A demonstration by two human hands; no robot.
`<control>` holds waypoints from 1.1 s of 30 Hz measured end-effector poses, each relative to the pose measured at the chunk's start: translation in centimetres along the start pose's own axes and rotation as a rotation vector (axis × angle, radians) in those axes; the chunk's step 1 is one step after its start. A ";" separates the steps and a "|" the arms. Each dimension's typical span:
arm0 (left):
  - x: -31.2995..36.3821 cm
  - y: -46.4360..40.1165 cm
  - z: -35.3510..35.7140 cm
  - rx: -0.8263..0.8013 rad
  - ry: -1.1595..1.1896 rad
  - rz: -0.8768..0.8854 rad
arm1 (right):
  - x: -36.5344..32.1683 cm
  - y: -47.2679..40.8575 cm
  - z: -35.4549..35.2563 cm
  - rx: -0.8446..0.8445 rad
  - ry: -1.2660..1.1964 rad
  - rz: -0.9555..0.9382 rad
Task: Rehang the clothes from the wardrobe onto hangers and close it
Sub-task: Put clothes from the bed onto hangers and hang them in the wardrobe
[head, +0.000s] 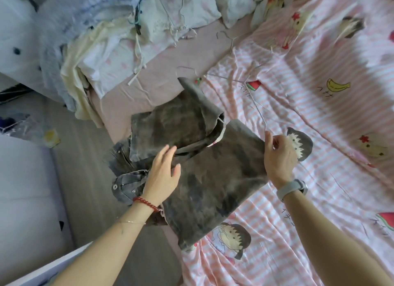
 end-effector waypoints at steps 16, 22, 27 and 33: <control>-2.4 15.9 -23.6 0.617 -0.214 -0.036 | -22.3 12.7 -2.6 -0.114 -0.161 -0.868; -4.1 30.0 -21.3 0.430 -0.003 -0.100 | -26.0 19.0 -2.0 -0.180 -0.222 -1.077; -7.3 39.4 -21.8 0.621 0.233 -0.210 | -29.9 27.7 -0.4 -0.299 -0.275 -1.203; -13.3 53.4 -20.8 0.961 0.163 -0.441 | -30.1 40.5 0.9 -0.640 -0.199 -1.465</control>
Point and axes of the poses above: each hand's wrist, its own y-axis away from the middle knuckle, its own z-axis out of the palm, x = y × z, the point moved 3 cm from there along -y, towards the middle knuckle, and after that the axes turned 6 degrees about -x, right-handed, at the moved point
